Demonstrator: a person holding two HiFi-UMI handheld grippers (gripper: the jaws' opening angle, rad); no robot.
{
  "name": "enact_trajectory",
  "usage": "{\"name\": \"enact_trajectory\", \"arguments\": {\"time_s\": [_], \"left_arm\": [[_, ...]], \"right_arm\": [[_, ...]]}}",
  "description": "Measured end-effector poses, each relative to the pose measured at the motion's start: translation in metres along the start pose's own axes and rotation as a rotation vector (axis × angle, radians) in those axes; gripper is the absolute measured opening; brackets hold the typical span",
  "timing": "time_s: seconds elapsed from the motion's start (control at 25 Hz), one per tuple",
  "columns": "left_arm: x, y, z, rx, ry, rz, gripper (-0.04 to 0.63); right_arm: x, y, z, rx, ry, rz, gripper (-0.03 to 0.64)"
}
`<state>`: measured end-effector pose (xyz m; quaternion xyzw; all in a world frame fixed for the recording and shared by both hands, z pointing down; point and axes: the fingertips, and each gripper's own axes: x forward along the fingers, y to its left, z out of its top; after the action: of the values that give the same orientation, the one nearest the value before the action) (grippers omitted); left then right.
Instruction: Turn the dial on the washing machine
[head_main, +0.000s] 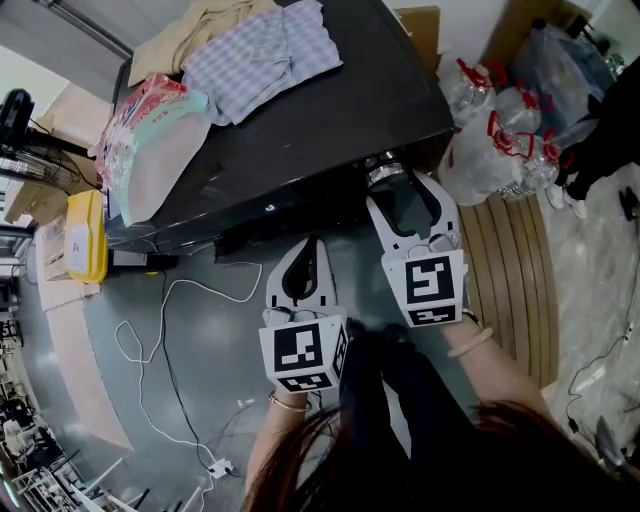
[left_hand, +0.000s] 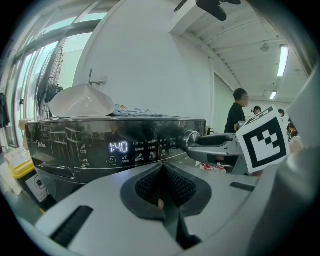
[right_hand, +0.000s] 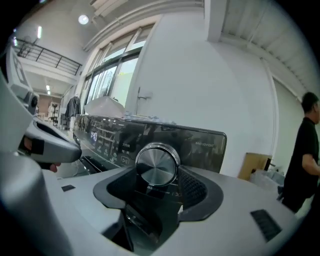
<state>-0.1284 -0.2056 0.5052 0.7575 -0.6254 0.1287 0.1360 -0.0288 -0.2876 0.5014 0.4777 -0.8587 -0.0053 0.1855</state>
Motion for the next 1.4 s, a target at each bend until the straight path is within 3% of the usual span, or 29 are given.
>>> {"name": "enact_trajectory", "arguments": {"time_s": [0.24, 0.44, 0.6, 0.84, 1.0, 1.24, 1.4], "left_arm": [[0.001, -0.003, 0.002, 0.025, -0.005, -0.010, 0.015], [0.002, -0.004, 0.002, 0.035, -0.003, -0.016, 0.014], [0.003, -0.005, 0.002, 0.034, -0.004, -0.020, 0.014], [0.003, -0.008, 0.001, 0.035, -0.002, -0.025, 0.014], [0.003, -0.010, -0.001, 0.036, 0.002, -0.027, 0.014], [0.001, -0.010, -0.001, 0.028, -0.004, -0.025, 0.014], [0.001, -0.010, -0.001, 0.026, -0.006, -0.026, 0.014]], "right_arm": [[0.000, -0.004, -0.005, 0.221, -0.015, 0.013, 0.281], [0.000, -0.004, -0.004, 0.292, -0.023, 0.019, 0.281], [0.000, -0.003, -0.004, 0.244, -0.021, 0.016, 0.285], [0.001, 0.006, -0.007, -0.022, 0.033, 0.013, 0.322], [0.001, 0.005, -0.002, -0.104, 0.019, -0.006, 0.321], [0.002, 0.002, 0.003, -0.120, 0.005, -0.023, 0.284], [0.001, 0.000, 0.002, 0.000, 0.000, -0.009, 0.287]]}}
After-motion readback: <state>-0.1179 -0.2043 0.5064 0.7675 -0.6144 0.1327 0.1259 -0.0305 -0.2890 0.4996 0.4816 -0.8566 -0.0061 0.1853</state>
